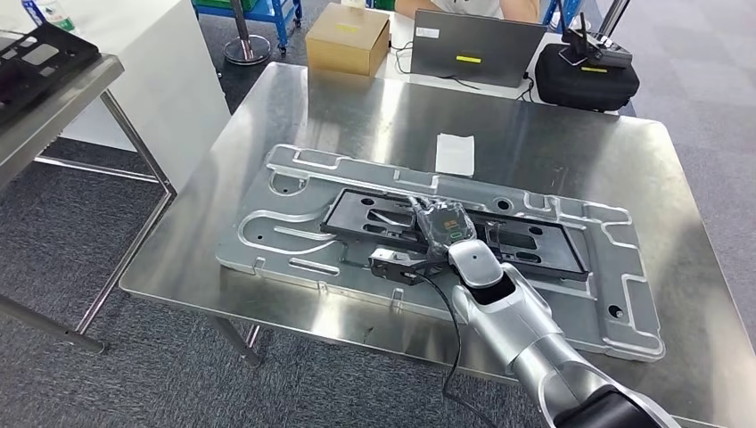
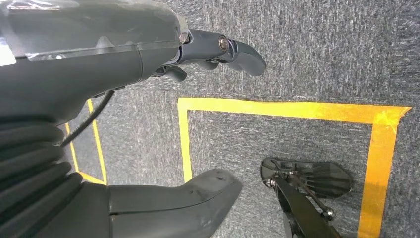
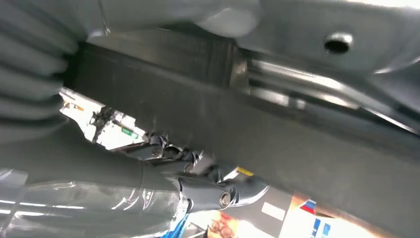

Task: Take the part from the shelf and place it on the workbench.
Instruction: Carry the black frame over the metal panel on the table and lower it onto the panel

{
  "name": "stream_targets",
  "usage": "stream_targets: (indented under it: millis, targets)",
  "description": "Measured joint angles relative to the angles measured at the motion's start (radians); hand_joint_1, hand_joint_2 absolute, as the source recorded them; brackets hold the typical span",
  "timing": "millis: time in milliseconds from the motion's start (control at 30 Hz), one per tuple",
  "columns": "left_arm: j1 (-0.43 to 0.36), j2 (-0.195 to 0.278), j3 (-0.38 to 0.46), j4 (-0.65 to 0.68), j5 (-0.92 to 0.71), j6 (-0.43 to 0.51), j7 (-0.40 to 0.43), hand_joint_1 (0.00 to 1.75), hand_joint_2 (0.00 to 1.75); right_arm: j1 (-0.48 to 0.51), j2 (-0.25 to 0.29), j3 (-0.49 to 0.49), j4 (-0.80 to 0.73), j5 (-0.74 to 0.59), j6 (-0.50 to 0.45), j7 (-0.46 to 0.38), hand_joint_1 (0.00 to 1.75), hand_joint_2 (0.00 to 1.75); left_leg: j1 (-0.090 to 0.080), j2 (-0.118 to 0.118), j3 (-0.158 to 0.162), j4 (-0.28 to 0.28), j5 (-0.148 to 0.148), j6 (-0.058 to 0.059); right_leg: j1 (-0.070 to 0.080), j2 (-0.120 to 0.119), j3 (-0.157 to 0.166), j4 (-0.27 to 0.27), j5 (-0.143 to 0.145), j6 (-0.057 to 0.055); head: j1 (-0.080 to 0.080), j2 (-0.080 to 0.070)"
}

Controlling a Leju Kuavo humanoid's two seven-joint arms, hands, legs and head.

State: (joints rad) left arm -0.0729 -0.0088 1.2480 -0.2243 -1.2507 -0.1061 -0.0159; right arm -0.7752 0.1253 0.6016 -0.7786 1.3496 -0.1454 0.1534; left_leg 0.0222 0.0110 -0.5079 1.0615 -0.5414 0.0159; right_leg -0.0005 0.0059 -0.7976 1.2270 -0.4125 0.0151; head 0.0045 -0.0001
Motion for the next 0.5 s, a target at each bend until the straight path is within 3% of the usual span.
stream_targets:
  millis: [67, 100, 167, 267, 300, 333, 400, 433, 467, 500]
  targets:
    - [0.000, -0.004, 0.000, 0.000, 0.002, 0.001, 0.001, 0.00, 0.00, -0.001, -0.003, 0.000, 0.003, 0.000, -0.001, 0.000, 0.00, 0.00, -0.001, 0.000, 0.011, -0.005, -0.014, -0.005, 0.007, 0.001, 0.055, -0.120, 0.054, -0.017, -0.003, 0.000]
    - [-0.002, -0.006, 0.000, 0.001, 0.002, 0.001, 0.001, 0.00, 0.00, -0.003, -0.005, 0.000, 0.004, -0.001, -0.001, 0.001, 0.00, 0.00, 0.000, 0.000, 0.016, -0.010, -0.019, -0.010, 0.012, 0.001, 0.073, -0.157, 0.062, -0.025, -0.004, 0.000]
    - [-0.006, -0.010, 0.000, 0.002, 0.002, 0.002, 0.001, 0.00, 0.00, -0.004, -0.006, 0.000, 0.006, -0.002, 0.001, -0.002, 0.00, 0.00, 0.002, 0.000, 0.027, -0.029, -0.022, -0.020, 0.018, 0.000, 0.087, -0.175, 0.053, -0.038, -0.005, 0.000]
    - [-0.007, -0.011, 0.001, 0.002, 0.003, 0.002, 0.002, 0.00, 0.00, 0.003, -0.001, 0.000, 0.003, -0.002, 0.003, -0.010, 0.00, 0.00, -0.002, 0.002, 0.058, -0.044, -0.033, -0.034, 0.009, -0.001, 0.128, -0.213, 0.045, -0.052, -0.006, 0.000]
    - [-0.008, -0.011, 0.001, 0.002, 0.003, 0.002, 0.002, 0.00, 0.00, 0.006, 0.002, 0.001, 0.002, -0.002, 0.004, -0.013, 0.00, 0.00, -0.002, 0.001, 0.047, -0.012, -0.049, -0.037, 0.005, -0.002, 0.144, -0.227, 0.042, -0.055, -0.008, 0.000]
    - [-0.008, -0.011, 0.001, 0.002, 0.003, 0.002, 0.003, 0.00, 0.00, 0.009, 0.004, 0.002, 0.002, -0.002, 0.004, -0.015, 0.00, 0.00, 0.000, -0.001, 0.018, 0.044, -0.069, -0.039, 0.004, -0.003, 0.155, -0.235, 0.038, -0.059, -0.009, 0.000]
    - [-0.006, -0.010, 0.001, 0.002, 0.003, 0.002, 0.004, 0.00, 0.00, 0.016, 0.005, 0.003, 0.005, -0.002, 0.006, -0.017, 0.00, 0.00, 0.001, -0.002, -0.072, 0.173, -0.108, -0.046, 0.004, -0.001, 0.164, -0.236, 0.029, -0.064, -0.010, 0.000]
    - [-0.005, -0.009, 0.001, 0.002, 0.003, 0.002, 0.005, 0.00, 0.00, 0.019, 0.005, 0.003, 0.006, -0.003, 0.007, -0.018, 0.00, 0.00, 0.001, -0.002, -0.106, 0.206, -0.105, -0.049, 0.004, 0.001, 0.165, -0.233, 0.026, -0.064, -0.011, 0.000]
    - [-0.003, -0.009, 0.001, 0.002, 0.003, 0.001, 0.006, 0.00, 0.00, 0.021, 0.006, 0.003, 0.007, -0.003, 0.008, -0.018, 0.00, 0.00, 0.001, -0.002, -0.121, 0.202, -0.083, -0.050, 0.005, 0.002, 0.165, -0.230, 0.022, -0.064, -0.011, 0.000]
    - [-0.003, -0.009, 0.001, 0.002, 0.003, 0.001, 0.006, 0.00, 0.00, 0.022, 0.007, 0.003, 0.008, -0.003, 0.008, -0.018, 0.00, 0.00, 0.001, -0.002, -0.116, 0.161, -0.046, -0.050, 0.005, 0.004, 0.165, -0.225, 0.020, -0.062, -0.011, 0.000]
